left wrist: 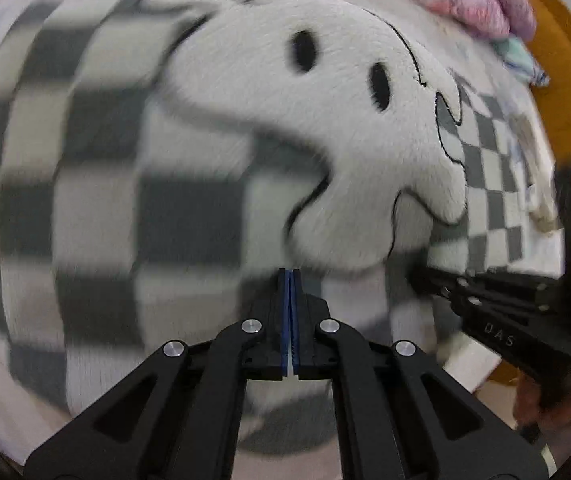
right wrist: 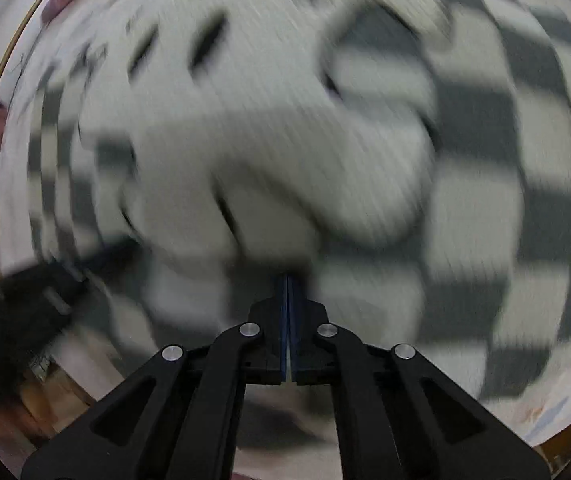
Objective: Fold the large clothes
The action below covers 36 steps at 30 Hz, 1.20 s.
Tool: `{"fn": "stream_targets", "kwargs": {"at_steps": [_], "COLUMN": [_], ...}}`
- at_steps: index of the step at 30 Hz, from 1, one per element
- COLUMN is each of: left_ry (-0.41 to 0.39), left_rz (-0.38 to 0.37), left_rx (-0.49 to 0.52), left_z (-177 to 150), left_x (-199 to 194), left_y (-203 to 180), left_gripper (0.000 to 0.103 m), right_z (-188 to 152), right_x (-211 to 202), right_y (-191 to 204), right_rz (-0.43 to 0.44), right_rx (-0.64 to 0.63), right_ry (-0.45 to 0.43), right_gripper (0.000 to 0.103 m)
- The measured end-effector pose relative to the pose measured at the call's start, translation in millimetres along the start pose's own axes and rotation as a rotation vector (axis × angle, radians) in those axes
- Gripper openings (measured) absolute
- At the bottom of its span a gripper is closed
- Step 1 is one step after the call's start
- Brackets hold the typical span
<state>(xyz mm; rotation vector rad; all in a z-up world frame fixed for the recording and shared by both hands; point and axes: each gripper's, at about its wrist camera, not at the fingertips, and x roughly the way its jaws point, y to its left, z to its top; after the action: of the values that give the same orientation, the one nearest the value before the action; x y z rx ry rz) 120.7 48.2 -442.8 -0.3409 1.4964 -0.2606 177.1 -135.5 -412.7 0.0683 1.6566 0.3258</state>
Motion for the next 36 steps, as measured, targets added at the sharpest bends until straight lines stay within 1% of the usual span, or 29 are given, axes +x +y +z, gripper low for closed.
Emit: {"fn": "stream_targets", "kwargs": {"at_steps": [1,2,3,4,5,6,7,8,9,10,11,12,13,14,15,16,17,18,19,20,22,23,24,26,27,29,32,34,36], "left_ry": [0.042,0.064,0.06,0.068,0.074,0.072,0.08,0.098,0.12,0.124,0.109,0.086,0.067,0.055,0.048,0.042,0.037,0.034,0.029,0.014,-0.016,-0.029,-0.036,-0.038,-0.038,-0.047,-0.057,-0.06,-0.065], "left_rz": [0.064,0.08,0.075,0.096,0.103,0.095,0.096,0.142,0.236,0.255,0.226,0.187,0.169,0.174,0.186,0.192,0.181,0.176,0.172,0.169,0.189,0.196,0.195,0.194,0.196,0.209,0.235,0.23,0.23], "left_rx": [-0.02,-0.033,-0.068,-0.092,-0.115,-0.136,-0.171,-0.185,-0.169,-0.153,-0.152,-0.172,-0.186,-0.191,-0.191,-0.189,-0.191,-0.191,-0.185,-0.169,-0.159,-0.164,-0.168,-0.17,-0.17,-0.163,-0.159,-0.167,-0.171], "left_z": [-11.9,-22.4,-35.6,-43.6,-51.2,-55.6,-59.0,-60.1,-60.0,-58.0,-57.1,-56.0,-54.3,-52.2,-49.6,-46.8,-42.4,-37.8,-34.9,-29.4,-24.2,-23.4,-26.9,-19.1,-18.7,-10.3,0.3,11.0,21.3], "left_x": [-0.6,-3.7,-13.0,-18.9,-25.7,-31.5,-38.8,-43.5,-47.2,-50.3,-57.9,-65.8,-71.3,-74.8,-77.1,-80.0,-81.1,-81.4,-82.1,-84.3,-86.7,-90.6,-96.9,-105.7,-109.6,-114.3,-122.5,-125.8,-122.8], "left_y": [14.8,28.7,48.4,61.8,75.6,84.3,94.2,97.5,97.0,95.0,92.8,90.9,88.1,85.4,83.1,80.4,77.0,71.8,66.2,57.8,43.0,41.3,47.1,49.8,51.0,44.0,38.2,30.2,16.6], "left_gripper": [0.002,0.002,0.002,0.002,0.002,0.002,0.002,0.003,0.003,0.004,0.005,0.014,0.021,0.036,0.043,0.046,0.052,0.06,0.063,0.066,0.075,0.08,0.083,0.084,0.086,0.089,0.09,0.09,0.09], "right_z": [-16.1,-26.2,-39.6,-50.9,-56.7,-62.3,-65.7,-68.0,-70.5,-72.1,-72.5,-72.1,-69.3,-65.3,-59.5,-52.7,-47.6,-40.1,-33.8,-28.0,-9.5,-4.1,0.3,12.9,21.9,26.8,35.2,51.0,70.0], "right_x": [-4.1,-7.8,-13.1,-19.9,-25.4,-32.0,-34.7,-36.9,-42.3,-50.8,-58.9,-64.0,-70.5,-75.9,-80.1,-85.1,-92.0,-99.1,-108.3,-115.5,-129.5,-135.8,-141.0,-157.0,-159.6,-173.6,-180.9,-178.6,-174.0], "right_y": [-14.7,-26.0,-43.3,-60.0,-69.7,-79.5,-85.3,-89.9,-96.6,-104.3,-109.6,-112.4,-113.0,-114.0,-111.9,-111.3,-111.5,-116.0,-121.4,-127.0,-137.6,-142.2,-145.4,-152.7,-151.0,-162.4,-183.8,-192.2,-201.4], "right_rz": [-0.005,-0.023,-0.05,-0.054,-0.031,-0.044,-0.191,-0.249,-0.233,-0.19,-0.154,-0.124,-0.082,-0.076,-0.095,-0.127,-0.146,-0.159,-0.173,-0.175,-0.166,-0.158,-0.14,-0.072,-0.057,-0.032,0.066,0.128,0.15], "right_rx": [0.017,0.038,0.076,0.119,0.152,0.193,0.202,0.2,0.224,0.283,0.338,0.369,0.401,0.405,0.398,0.395,0.404,0.424,0.454,0.477,0.52,0.532,0.54,0.537,0.532,0.521,0.494,0.45,0.378], "right_ry": [0.011,0.02,0.04,0.045,0.04,0.048,0.083,0.098,0.091,0.068,0.048,0.038,0.026,0.018,0.005,-0.012,-0.036,-0.07,-0.109,-0.131,-0.154,-0.164,-0.177,-0.22,-0.236,-0.271,-0.314,-0.327,-0.331], "right_gripper": [0.0,0.0,0.0,0.0,0.0,0.0,0.007,0.007,0.007,0.007,0.007,0.007,0.007,0.007,0.017,0.04,0.055,0.071,0.076,0.077,0.078,0.08,0.082,0.087,0.088,0.09,0.09,0.09,0.09]}}
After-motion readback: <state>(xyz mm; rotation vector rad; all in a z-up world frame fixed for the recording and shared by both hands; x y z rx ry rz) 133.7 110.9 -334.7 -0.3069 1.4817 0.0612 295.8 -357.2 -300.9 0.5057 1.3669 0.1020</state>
